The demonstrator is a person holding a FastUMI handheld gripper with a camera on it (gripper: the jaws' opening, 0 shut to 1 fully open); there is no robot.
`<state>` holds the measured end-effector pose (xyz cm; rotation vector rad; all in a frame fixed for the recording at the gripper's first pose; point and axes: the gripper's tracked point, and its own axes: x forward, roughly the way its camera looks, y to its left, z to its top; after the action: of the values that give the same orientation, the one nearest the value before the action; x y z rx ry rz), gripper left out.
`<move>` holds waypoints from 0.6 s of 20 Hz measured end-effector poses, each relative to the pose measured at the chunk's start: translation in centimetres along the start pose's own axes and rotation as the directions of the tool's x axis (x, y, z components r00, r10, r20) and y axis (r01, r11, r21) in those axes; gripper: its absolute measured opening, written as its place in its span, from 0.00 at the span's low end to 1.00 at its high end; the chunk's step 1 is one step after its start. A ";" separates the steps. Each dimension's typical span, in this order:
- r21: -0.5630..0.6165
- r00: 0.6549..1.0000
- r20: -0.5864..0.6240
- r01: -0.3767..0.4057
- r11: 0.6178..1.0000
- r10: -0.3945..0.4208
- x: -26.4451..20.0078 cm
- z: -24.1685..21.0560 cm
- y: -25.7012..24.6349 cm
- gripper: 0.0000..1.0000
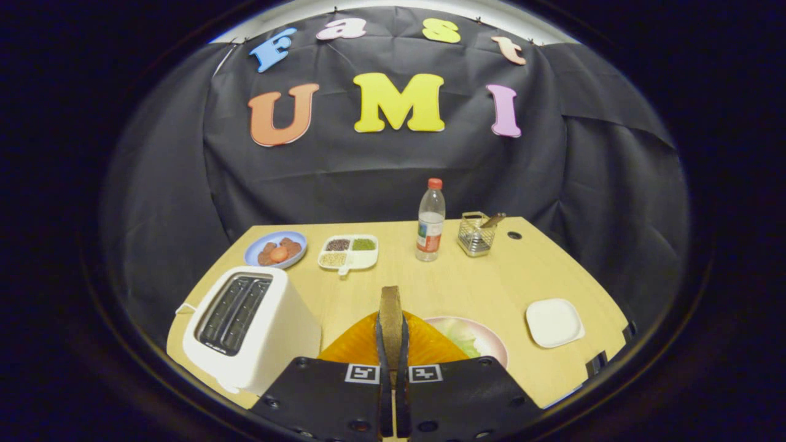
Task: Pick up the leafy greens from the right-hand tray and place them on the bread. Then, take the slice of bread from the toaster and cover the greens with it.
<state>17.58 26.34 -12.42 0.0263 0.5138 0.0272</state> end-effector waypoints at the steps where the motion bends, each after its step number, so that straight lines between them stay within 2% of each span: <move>1: 0.006 1.000 -0.007 0.002 1.000 -0.002 0.4 -0.3 -0.3 0.02; 5: 0.024 0.999 -0.033 0.020 1.000 -0.019 1.7 -1.9 -1.9 0.02; 12: 0.058 0.999 -0.032 -0.016 0.998 0.018 2.1 -3.4 -4.2 0.05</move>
<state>17.80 22.25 -16.58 0.0868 0.5466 0.0292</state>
